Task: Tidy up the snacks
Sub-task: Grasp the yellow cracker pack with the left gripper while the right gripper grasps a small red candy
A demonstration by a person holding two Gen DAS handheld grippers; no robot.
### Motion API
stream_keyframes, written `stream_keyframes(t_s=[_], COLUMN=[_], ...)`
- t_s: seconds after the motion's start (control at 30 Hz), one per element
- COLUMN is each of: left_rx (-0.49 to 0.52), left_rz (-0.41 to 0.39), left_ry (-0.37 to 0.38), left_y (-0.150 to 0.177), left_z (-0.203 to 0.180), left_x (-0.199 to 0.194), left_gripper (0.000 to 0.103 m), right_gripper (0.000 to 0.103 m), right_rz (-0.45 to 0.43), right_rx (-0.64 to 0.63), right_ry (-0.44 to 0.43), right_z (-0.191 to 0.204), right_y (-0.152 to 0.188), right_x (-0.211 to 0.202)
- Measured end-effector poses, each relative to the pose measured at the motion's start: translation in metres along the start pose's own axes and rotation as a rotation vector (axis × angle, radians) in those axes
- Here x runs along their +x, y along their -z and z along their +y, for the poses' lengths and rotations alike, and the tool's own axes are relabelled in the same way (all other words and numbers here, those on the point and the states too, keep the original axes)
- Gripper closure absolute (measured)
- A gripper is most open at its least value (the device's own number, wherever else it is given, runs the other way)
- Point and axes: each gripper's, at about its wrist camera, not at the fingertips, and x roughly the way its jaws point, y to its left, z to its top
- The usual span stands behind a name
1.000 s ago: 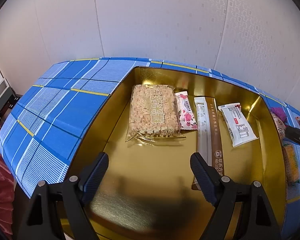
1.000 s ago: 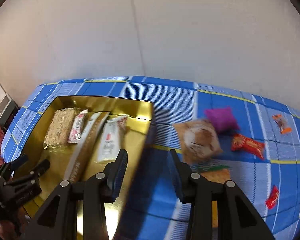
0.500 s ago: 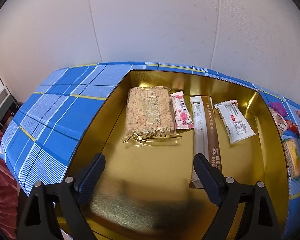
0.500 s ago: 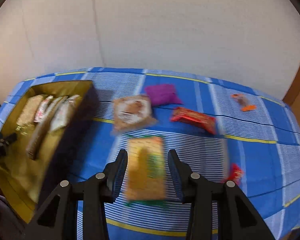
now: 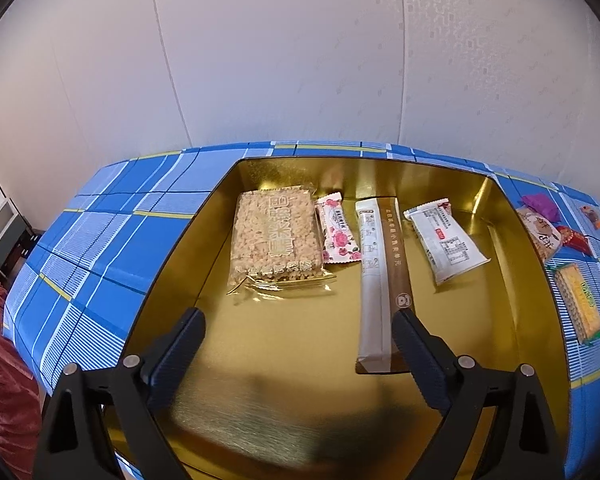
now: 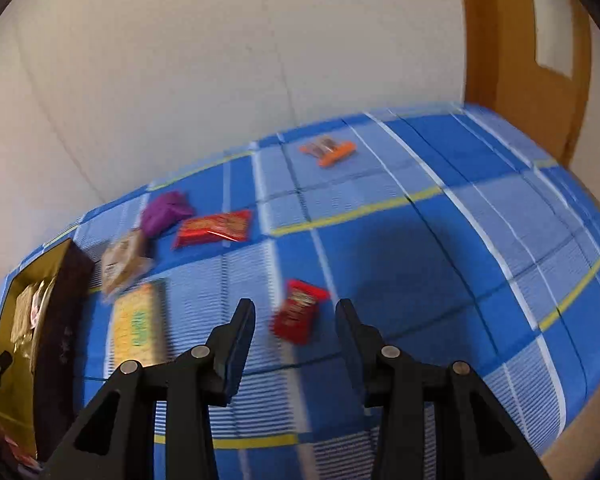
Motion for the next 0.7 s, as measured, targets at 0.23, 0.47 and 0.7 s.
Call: stream_keyframes(t_s=[0.23,0.47,0.7], left_rx=[0.027,0.068,0.129], left_rz=[-0.040,-0.070,-0.060], left_ry=[0.032,0.081,0.153], left_y=[0.006,0.011,-0.001], left_z=[-0.020,-0.048,-0.102], left_x=[-0.016,-0.043,-0.061], left_gripper=[0.008,0.008,0.007], right_gripper=[0.061,0.067,0.081], right_rz=[0.059,0.086,0.101], right_rx=[-0.028,-0.124,-0.091], right_ry=[-0.029,-0.019,-0.049], right_z=[-0.006,0.011,0.003], right_y=[-0.001,0.000,0.001], right_x=[0.015,0.031,0.035])
